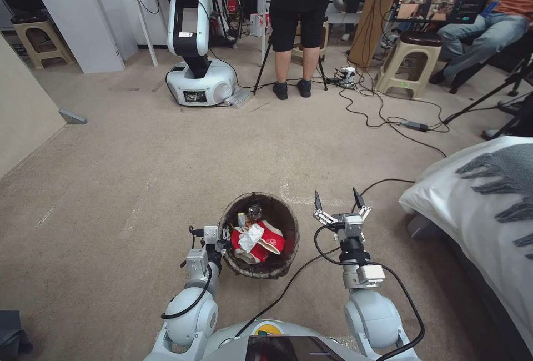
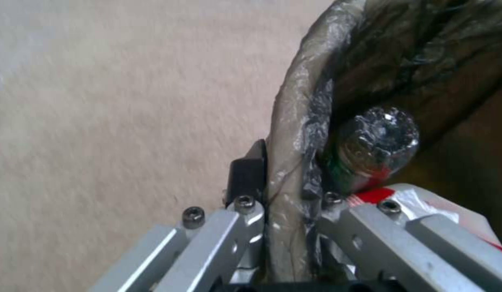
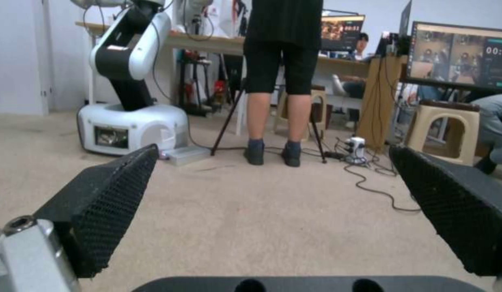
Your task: Pick up the trash bin, then pick up the garbage from the floor and place it into the trash bin.
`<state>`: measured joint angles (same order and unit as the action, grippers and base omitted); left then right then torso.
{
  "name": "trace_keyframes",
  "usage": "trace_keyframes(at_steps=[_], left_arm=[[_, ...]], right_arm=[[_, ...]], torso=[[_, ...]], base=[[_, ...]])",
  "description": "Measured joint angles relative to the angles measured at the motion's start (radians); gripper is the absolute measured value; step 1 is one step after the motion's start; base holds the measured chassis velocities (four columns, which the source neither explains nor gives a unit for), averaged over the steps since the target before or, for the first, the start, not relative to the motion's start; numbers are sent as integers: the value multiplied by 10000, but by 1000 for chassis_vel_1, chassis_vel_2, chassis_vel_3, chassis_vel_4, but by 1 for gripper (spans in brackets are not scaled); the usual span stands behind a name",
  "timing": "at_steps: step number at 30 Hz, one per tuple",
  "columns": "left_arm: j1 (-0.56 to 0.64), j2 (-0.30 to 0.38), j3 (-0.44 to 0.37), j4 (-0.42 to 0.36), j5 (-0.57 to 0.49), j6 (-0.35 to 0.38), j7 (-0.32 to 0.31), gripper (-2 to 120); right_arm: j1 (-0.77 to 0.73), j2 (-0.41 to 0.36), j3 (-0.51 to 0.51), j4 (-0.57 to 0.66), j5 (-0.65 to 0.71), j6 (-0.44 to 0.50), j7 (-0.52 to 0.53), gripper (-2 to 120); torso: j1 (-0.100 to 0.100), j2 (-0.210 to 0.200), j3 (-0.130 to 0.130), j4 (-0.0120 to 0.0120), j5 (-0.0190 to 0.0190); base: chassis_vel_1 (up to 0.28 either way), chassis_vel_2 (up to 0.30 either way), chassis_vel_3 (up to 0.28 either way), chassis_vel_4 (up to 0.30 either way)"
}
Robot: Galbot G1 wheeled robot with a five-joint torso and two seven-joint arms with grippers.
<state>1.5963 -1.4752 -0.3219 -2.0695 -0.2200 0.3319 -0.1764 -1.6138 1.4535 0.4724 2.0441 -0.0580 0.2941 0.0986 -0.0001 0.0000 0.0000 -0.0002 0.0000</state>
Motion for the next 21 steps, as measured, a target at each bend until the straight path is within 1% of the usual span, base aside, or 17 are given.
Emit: trace_keyframes(at_steps=[1,3,4,5,6,8,9,11,12,14,21], left_arm=[[0,0,0,0,0,0,0,5],[60,61,-7,-168,-482,895,-218,5],[60,61,-7,-168,-482,895,-218,5],[74,79,-16,-207,-632,1183,-289,5],[89,107,-67,-276,-945,1633,-428,5],[101,128,-101,-329,-1337,2110,-691,5],[101,128,-101,-329,-1337,2110,-691,5],[100,127,-123,-355,-1646,2399,-954,5],[100,127,-123,-355,-1646,2399,-954,5],[79,115,-174,-324,-1824,2560,-1196,3],[-12,91,-344,-91,-1967,2563,-1297,3]], right_arm=[[0,0,0,0,0,0,0,100],[4,25,-4,0,-6,13,-6,100],[4,25,-4,0,-6,13,-6,100],[5,33,-5,0,-9,23,-8,100],[4,44,-5,-1,-14,41,-10,100],[3,57,-5,-29,-29,88,-12,100],[3,57,-5,-29,-29,88,-12,100],[-5,63,-5,-53,-35,120,-13,100],[-5,63,-5,-53,-35,120,-13,100],[-10,66,0,-64,-35,156,-18,100],[-22,77,7,-80,-41,212,-40,100]], torso=[[0,0,0,0,0],[0,0,0,2,0],[0,0,0,2,0],[0,0,0,3,0],[0,0,0,4,0],[0,0,0,4,0],[0,0,0,4,0],[0,0,-1,3,1],[0,0,-1,3,1],[1,0,-1,3,2],[0,1,-2,3,5]], base=[[0,0,0,0],[0,0,0,0],[0,0,0,0],[0,0,0,0],[0,0,0,0],[0,0,0,0],[0,0,0,0],[0,0,0,0],[0,0,0,0],[0,0,0,0],[0,0,0,0]])
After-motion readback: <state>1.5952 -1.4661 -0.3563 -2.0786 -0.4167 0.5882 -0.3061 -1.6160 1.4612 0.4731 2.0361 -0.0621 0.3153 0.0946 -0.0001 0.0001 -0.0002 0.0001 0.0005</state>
